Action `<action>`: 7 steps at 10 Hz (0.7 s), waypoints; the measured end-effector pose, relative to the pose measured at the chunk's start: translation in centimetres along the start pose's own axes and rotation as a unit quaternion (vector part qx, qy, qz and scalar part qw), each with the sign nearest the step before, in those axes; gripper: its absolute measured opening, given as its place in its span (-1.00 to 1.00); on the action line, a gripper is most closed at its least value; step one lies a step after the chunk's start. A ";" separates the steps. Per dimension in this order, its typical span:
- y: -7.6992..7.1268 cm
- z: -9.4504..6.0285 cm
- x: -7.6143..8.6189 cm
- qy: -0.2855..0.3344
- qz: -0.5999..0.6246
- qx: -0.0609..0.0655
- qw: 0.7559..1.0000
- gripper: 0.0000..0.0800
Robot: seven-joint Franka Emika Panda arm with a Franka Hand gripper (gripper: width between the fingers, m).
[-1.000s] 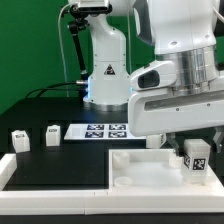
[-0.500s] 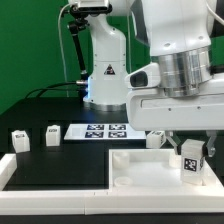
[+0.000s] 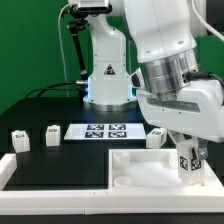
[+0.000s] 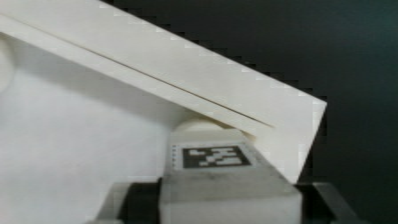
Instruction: Assemble square table
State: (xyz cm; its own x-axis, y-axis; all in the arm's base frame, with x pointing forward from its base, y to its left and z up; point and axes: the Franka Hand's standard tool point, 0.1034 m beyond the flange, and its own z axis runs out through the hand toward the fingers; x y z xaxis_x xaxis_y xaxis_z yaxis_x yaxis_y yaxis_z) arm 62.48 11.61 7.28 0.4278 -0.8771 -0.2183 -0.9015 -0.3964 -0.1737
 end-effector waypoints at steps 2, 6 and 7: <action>0.0 0.0 0.0 0.006 -0.072 -0.002 0.997 0.02; -0.2 0.1 -0.3 0.023 -0.342 -0.022 0.939 0.62; -0.2 0.1 -0.2 0.022 -0.372 -0.023 0.928 0.62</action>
Offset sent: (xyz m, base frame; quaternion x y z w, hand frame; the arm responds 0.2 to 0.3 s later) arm 0.0048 0.0015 -0.0018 -0.0383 0.0513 -0.4163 0.9070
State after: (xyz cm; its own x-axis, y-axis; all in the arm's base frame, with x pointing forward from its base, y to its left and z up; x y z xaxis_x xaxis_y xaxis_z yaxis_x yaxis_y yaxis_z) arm 62.56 11.91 7.26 0.9304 -0.3664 -0.0143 -0.3604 -0.9066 -0.2196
